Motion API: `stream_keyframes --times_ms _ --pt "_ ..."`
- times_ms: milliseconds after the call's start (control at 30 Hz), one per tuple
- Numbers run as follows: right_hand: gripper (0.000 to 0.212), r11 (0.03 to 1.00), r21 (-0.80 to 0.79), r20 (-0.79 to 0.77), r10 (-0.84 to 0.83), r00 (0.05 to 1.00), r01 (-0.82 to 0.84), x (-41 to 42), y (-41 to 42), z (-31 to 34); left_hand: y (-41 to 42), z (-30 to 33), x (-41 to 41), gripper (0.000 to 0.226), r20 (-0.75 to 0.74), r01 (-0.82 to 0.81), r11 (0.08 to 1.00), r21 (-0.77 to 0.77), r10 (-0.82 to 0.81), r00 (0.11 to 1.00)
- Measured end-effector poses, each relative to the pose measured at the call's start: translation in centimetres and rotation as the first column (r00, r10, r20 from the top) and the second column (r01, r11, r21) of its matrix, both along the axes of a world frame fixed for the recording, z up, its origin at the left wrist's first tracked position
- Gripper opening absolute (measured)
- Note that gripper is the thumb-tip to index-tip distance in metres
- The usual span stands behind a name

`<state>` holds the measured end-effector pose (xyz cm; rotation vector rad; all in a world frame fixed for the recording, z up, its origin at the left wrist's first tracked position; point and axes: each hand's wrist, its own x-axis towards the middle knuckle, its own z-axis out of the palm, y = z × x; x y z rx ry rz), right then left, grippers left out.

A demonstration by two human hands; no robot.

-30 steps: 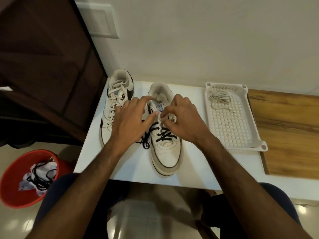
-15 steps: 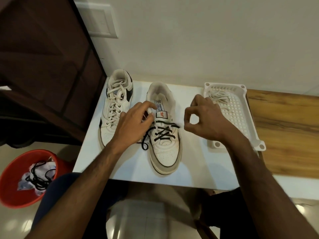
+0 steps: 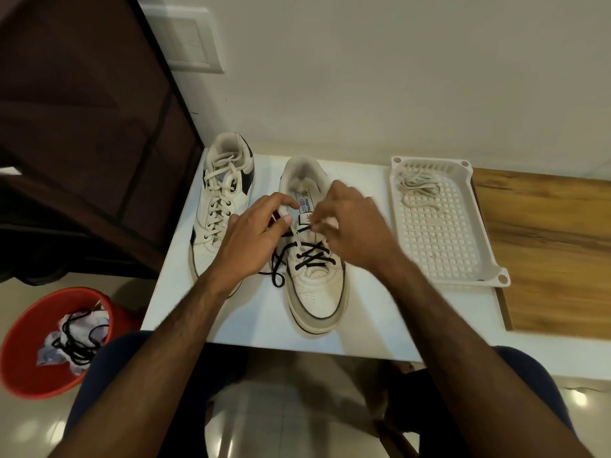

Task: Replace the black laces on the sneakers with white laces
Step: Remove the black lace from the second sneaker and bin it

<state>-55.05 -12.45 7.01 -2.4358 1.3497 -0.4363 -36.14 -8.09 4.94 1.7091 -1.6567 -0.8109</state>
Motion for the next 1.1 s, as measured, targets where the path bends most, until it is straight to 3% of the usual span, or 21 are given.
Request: stream_keyframes --times_ms 100,200,267,367,533,700,867,1000,1067,1100 --pt "0.001 0.978 0.085 0.184 -0.204 0.962 0.191 -4.6 -1.8 1.2 0.0 0.1 0.1 0.018 0.004 -0.003 1.0 0.002 0.003 1.0" --pt "0.004 0.934 0.147 0.2 -0.352 0.915 0.327 -7.4 -1.9 1.4 0.1 0.2 0.1 0.018 0.011 0.002 1.0 0.008 -0.002 1.0" --pt "0.012 0.951 0.116 0.222 -0.306 0.926 0.286 -6.6 -1.2 1.2 0.1 0.2 0.1 0.019 0.013 0.005 1.0 0.007 -0.005 1.0" --pt "0.027 0.994 0.072 0.283 -0.098 0.954 0.081 -3.1 0.0 1.0 0.2 0.3 0.0 0.019 0.016 0.005 1.0 0.006 -0.006 1.0" --pt "0.014 0.994 -0.096 -0.023 0.054 0.998 -0.056 1.1 1.4 -1.4 0.0 0.2 0.2 0.019 0.02 0.022 1.0 -0.007 -0.022 1.0" --pt "0.008 0.993 -0.118 -0.013 0.028 1.0 -0.029 0.4 0.4 -0.6 0.0 0.1 0.3 0.019 0.047 0.02 1.0 -0.007 -0.02 0.999" --pt "0.016 0.968 0.071 0.173 -0.25 0.953 0.241 -5.4 -1.4 1.0 0.0 0.1 0.2 0.018 0.055 0.018 1.0 -0.003 -0.018 0.998" --pt "0.01 0.917 0.215 -0.126 -0.315 0.941 0.336 -6.2 -1.5 0.4 0.0 -0.1 0.2 0.018 0.061 0.023 1.0 -0.009 -0.023 0.998" --pt "0.015 0.931 0.176 -0.128 -0.301 0.945 0.32 -6.0 -1.3 0.1 0.0 -0.1 0.2 0.018 0.054 0.028 1.0 -0.011 -0.027 0.998" --pt "0.022 0.949 0.146 -0.041 -0.276 0.96 0.279 -5.6 -1.3 0.1 0.0 -0.1 0.2 0.018 0.053 0.029 0.999 -0.015 -0.028 0.998"
